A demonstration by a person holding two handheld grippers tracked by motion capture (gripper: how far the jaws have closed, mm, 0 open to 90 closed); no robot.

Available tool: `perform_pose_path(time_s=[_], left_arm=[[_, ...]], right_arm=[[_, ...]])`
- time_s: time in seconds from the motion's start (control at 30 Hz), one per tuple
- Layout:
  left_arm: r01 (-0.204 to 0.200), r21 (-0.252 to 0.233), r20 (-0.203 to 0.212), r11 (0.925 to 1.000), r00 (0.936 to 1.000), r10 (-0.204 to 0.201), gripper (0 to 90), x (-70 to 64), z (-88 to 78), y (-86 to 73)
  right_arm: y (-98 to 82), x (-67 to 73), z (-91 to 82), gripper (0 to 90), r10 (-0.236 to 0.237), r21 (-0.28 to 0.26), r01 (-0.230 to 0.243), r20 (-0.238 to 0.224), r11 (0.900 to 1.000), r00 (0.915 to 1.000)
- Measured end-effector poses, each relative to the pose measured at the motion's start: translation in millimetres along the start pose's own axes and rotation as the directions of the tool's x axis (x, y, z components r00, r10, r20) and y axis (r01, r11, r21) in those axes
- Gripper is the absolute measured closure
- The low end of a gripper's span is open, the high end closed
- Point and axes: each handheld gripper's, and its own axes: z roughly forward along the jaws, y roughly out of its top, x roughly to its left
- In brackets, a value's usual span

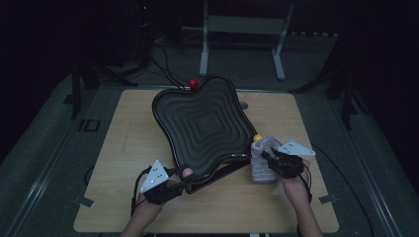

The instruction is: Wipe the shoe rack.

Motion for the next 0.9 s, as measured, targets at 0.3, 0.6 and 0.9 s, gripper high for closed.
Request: perform_pose_path(time_s=[0.3, 0.6, 0.9], left_arm=[[-0.002, -0.015, 0.002, 0.9999, 1.0, 0.002, 60.5, 0.2, 0.2, -1.6], [0.007, -0.019, 0.011, 0.9998, 0.9999, -0.007, 60.5, 1.4, 0.3, -2.3], [0.006, -0.019, 0.018, 0.9998, 0.9998, -0.006, 60.5, 2.0, 1.0, -2.1]], right_arm=[[-6.5, -0.6, 3.8, 72.2, 0.005, 0.047, -0.005, -0.006, 0.999, 1.0], [6.3, 12.1, -8.5, 72.4, -0.019, -0.018, 0.018, -0.054, 1.0, 0.9983], [-9.7, 10.2, 3.4, 72.5, 0.001, 0.056, 0.0, -0.026, 0.998, 0.9997]])
